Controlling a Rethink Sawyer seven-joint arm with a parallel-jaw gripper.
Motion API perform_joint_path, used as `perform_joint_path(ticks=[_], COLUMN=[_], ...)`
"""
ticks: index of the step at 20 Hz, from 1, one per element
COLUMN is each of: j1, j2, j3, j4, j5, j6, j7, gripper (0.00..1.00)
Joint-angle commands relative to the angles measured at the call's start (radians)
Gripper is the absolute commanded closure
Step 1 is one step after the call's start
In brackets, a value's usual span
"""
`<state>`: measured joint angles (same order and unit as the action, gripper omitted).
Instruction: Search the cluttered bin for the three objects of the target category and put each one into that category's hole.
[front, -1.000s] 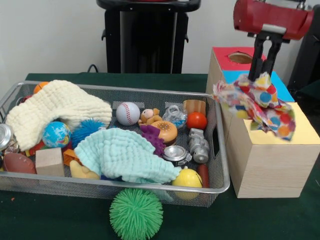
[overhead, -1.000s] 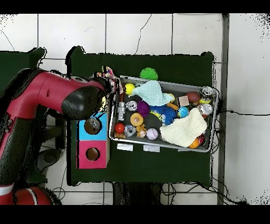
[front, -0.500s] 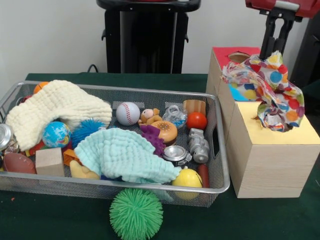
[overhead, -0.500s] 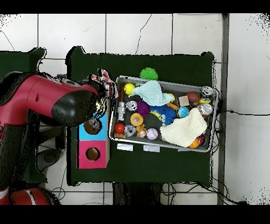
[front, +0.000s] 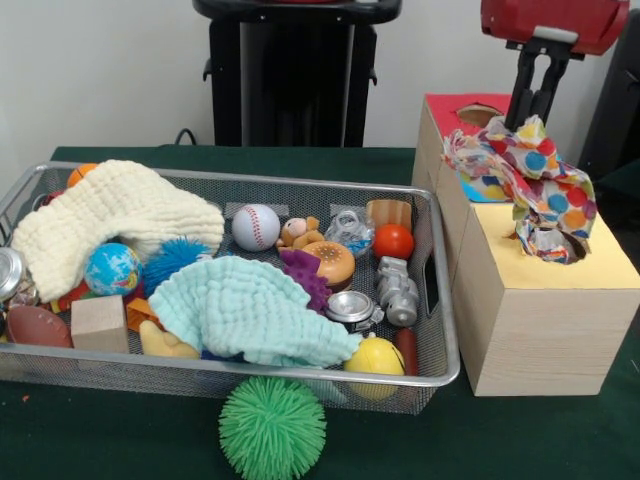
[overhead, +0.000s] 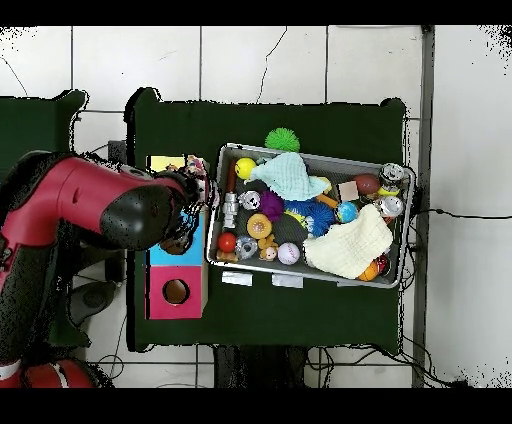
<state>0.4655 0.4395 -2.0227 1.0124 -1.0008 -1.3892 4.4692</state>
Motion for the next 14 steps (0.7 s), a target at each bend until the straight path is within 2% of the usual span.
perform_joint_path(ticks=[1, 9, 14], j1=[0.016, 0.036, 0.032], j2=[0.071, 0.064, 0.070], j3=[0.083, 0.105, 0.080], j4=[-0.005, -0.036, -0.060], j5=[0.090, 0.100, 0.110], j6=[-0.107, -0.085, -0.041], j7=[0.339, 0.343, 0.337], gripper=[1.00, 1.00, 1.00])
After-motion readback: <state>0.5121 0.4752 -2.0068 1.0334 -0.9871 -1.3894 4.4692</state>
